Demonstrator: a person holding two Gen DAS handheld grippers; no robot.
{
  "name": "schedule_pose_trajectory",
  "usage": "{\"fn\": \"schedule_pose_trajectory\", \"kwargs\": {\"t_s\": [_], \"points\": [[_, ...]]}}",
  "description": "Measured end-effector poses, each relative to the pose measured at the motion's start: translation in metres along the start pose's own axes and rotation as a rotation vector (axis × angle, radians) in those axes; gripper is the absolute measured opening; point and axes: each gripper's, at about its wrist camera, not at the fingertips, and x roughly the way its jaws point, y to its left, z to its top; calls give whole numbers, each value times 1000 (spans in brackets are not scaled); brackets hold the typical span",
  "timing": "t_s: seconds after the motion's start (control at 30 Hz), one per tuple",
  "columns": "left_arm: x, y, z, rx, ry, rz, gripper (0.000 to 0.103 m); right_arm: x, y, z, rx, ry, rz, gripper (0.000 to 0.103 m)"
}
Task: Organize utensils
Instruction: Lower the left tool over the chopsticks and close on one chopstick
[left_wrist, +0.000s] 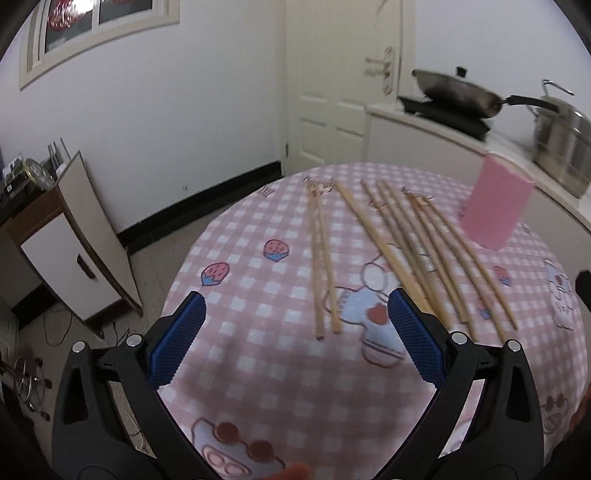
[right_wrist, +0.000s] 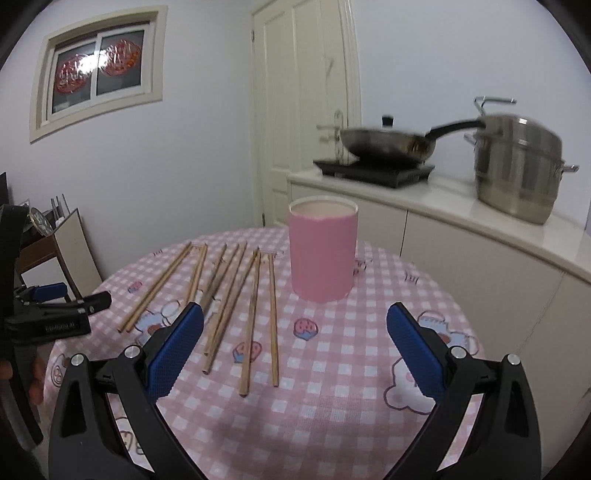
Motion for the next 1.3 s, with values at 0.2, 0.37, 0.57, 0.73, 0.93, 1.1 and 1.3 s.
{"fn": "schedule_pose_trajectory", "kwargs": {"t_s": [0.2,0.37,0.57,0.73,0.93,1.1,1.3], "points": [[37,2,19,49,74,35,91,29,-4,2,-18,74,30,96],[69,8,35,42,177,30,80,43,-12,3,-9,111,41,96],[89,-2,53,87,196,31,79,58,-21,5,25,164,63,96],[108,-1,57,90,242,28,69,65,-22,7,22,184,75,96],[127,-1,62,95,275,29,67,74,-20,10,-7,198,65,96],[141,1,71,92,292,11,67,81,-16,12,-33,214,62,96],[159,6,88,59,340,-66,42,90,-7,17,-73,226,56,96]]}}
